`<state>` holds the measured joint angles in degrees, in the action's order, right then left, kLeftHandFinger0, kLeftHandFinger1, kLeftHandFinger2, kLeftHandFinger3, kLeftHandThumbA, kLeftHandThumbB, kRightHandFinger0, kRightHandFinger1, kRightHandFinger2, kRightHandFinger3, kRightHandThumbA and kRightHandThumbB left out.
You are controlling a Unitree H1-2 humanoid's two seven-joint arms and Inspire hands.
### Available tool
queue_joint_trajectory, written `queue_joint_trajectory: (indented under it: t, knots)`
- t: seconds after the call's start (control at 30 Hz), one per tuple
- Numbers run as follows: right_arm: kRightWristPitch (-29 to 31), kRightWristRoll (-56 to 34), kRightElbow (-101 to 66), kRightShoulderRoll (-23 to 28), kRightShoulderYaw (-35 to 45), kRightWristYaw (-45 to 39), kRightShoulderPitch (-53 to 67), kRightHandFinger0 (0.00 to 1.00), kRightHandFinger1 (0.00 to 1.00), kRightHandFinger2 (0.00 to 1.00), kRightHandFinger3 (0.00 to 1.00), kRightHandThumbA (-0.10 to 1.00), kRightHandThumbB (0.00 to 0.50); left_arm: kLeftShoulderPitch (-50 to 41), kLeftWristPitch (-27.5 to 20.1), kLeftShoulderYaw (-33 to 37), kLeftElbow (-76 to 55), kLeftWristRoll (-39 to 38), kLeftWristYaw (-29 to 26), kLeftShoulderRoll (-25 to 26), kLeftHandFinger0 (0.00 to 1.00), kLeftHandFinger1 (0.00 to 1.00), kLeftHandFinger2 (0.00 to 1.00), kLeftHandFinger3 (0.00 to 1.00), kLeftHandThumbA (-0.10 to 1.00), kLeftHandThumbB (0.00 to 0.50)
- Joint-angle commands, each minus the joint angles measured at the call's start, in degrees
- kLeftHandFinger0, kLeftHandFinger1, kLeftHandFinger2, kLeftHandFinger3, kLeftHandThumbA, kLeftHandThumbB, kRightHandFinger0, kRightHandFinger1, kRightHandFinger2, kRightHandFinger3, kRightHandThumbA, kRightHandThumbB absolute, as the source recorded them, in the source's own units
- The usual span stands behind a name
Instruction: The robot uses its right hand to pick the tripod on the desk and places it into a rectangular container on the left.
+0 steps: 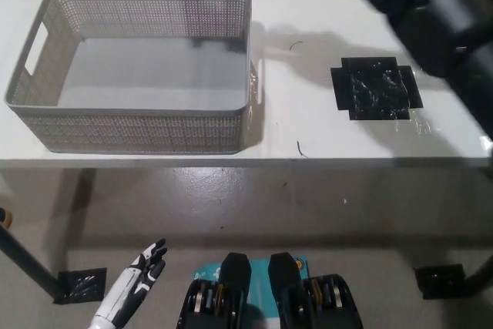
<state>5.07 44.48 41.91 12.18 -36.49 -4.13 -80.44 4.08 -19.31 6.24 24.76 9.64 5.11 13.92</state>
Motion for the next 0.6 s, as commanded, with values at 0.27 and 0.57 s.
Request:
queue_joint_trajectory:
  t: [0.27, 0.57]
  knots:
    - [1.4, 6.5, 14.6, -13.6, -5.4, 4.4, -9.2, 0.0, 0.0, 0.44, 0.32, -0.1, 0.332, -0.3, -2.1, 0.2, -2.5, 0.4, 0.5, 1.0, 1.0, 1.0, 1.0, 1.0, 1.0, 0.5]
    - [2.3, 10.8, 22.2, -16.9, -12.8, 9.7, -5.1, 0.0, 0.0, 0.11, 0.55, -0.1, 0.345, 0.2, -1.7, 0.7, -3.5, -0.7, 1.9, 0.8, 1.0, 1.0, 1.0, 1.0, 1.0, 0.5]
